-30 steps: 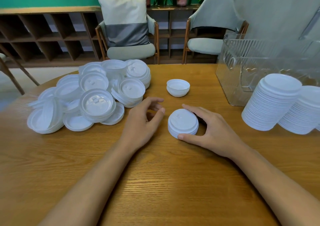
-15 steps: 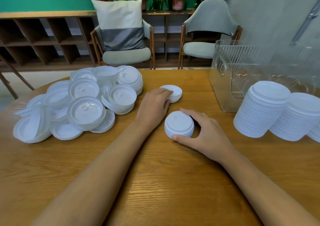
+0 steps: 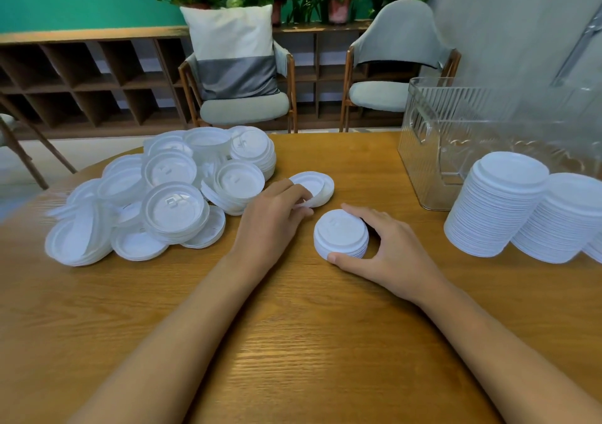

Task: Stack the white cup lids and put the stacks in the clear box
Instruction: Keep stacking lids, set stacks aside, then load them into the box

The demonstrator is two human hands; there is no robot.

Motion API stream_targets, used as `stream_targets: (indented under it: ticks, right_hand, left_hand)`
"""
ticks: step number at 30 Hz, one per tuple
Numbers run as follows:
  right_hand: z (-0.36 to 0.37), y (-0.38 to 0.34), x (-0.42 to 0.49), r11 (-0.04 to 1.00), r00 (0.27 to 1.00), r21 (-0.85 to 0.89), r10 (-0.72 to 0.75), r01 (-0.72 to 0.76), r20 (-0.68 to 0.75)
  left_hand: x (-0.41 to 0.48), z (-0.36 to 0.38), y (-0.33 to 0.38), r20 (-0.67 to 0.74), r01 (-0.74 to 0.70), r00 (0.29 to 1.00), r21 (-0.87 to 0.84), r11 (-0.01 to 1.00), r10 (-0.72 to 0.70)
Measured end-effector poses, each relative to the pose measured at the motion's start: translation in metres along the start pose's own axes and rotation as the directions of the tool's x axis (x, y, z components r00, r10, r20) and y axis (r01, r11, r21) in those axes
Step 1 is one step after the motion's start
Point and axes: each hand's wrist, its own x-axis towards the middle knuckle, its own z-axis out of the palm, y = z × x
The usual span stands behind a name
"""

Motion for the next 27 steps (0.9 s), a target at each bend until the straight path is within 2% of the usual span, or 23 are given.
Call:
stream_targets:
  ticks: [3, 5, 8, 10, 11, 16, 21, 24, 27]
  right_hand:
    - [0.001, 0.002, 0.001, 1.000, 1.000, 0.009, -0.016, 0.016, -0.004]
    - [0.001, 0.003, 0.002, 1.000, 1.000, 0.023, -0.020, 0.020, -0.012]
    - [0.000, 0.001, 0.002, 0.999, 0.999, 0.040, -0.032, 0.032, -0.005]
    - [0.000, 0.000, 0.002, 0.996, 0.998, 0.064, -0.057, 0.057, 0.000]
    - [0.000, -0.001, 0.002, 0.994, 0.997, 0.083, -0.073, 0.072, 0.009]
    - [0.001, -0.004, 0.001, 0.980, 0.990, 0.165, -0.124, 0.112, 0.063]
    - [0.002, 0.000, 0.001, 0.987, 0.995, 0.148, -0.067, 0.055, 0.080]
    - [0.002, -0.001, 0.001, 0.990, 0.993, 0.098, -0.108, 0.103, 0.053]
    - [0.002, -0.002, 0.000, 0.989, 0.991, 0.078, -0.132, 0.128, 0.037]
  left_hand:
    - [-0.008, -0.014, 0.009, -0.124, 0.041, 0.991, -0.115, 0.993, -0.055]
    - [-0.013, -0.024, 0.018, -0.148, 0.146, 0.969, -0.308, 0.940, -0.199]
    - [-0.017, -0.026, 0.021, 0.019, 0.337, 0.920, -0.551, 0.764, -0.392]
    - [-0.016, -0.022, 0.017, 0.149, 0.417, 0.894, -0.623, 0.662, -0.423]
    - [-0.015, -0.020, 0.017, 0.193, 0.438, 0.888, -0.629, 0.642, -0.417]
    - [-0.019, -0.016, 0.021, 0.211, 0.401, 0.916, -0.501, 0.767, -0.340]
    - [-0.023, -0.011, 0.024, 0.179, 0.368, 0.930, -0.412, 0.834, -0.322]
    - [-0.026, -0.008, 0.025, 0.162, 0.297, 0.953, -0.323, 0.899, -0.257]
    - [-0.023, -0.012, 0.022, 0.258, 0.305, 0.941, -0.374, 0.876, -0.218]
